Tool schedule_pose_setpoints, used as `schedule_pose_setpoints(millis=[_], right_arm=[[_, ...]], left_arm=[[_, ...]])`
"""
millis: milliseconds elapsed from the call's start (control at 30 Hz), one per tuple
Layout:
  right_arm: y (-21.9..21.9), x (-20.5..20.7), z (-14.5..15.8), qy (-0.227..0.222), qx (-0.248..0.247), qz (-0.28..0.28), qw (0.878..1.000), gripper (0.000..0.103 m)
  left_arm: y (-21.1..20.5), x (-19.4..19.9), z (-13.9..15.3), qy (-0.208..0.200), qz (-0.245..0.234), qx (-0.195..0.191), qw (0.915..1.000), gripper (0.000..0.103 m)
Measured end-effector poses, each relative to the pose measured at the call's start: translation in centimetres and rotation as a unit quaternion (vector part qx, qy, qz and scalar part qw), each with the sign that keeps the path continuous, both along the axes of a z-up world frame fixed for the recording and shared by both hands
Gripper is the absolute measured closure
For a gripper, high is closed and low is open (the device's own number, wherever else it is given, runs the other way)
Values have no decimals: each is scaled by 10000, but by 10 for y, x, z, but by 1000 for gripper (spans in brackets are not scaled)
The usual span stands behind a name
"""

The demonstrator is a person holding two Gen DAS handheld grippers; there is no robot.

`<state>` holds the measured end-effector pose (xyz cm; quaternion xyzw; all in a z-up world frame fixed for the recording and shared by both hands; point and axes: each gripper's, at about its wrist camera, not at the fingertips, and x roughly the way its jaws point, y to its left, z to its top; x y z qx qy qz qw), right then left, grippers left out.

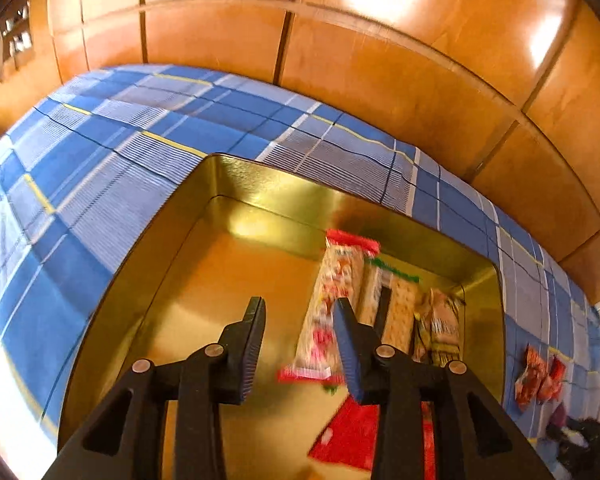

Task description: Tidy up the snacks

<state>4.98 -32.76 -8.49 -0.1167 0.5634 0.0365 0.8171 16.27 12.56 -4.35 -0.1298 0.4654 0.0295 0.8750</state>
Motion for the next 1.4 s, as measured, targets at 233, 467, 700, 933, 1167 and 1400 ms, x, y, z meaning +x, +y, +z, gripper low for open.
schedule_pose_setpoints(millis=[233, 467, 700, 933, 1167, 1400], right_arm=[[2, -2, 0, -13, -74, 21, 10000, 67], [3, -2, 1, -22, -137, 50, 9999, 67], [8, -5, 0, -68, -261, 151, 9995, 67], [9, -5, 0, -104, -356, 223, 9991, 67], [9, -6, 0, -112, -364, 224, 9990, 67], [10, -7, 1, -124, -375, 240, 9989, 67]], left_arm=[[-23, -48, 7, -261, -202, 131, 9994, 65], [-45, -81, 13, -438, -505, 297, 9973, 62], [-53, -102, 14, -466, -614, 227, 9968, 62], [-53, -117, 8, -421, -611, 229, 9970, 62], [-48, -122, -1, -306, -530, 243, 9978, 62], [-41, -124, -2, -318, -401, 269, 9983, 62]])
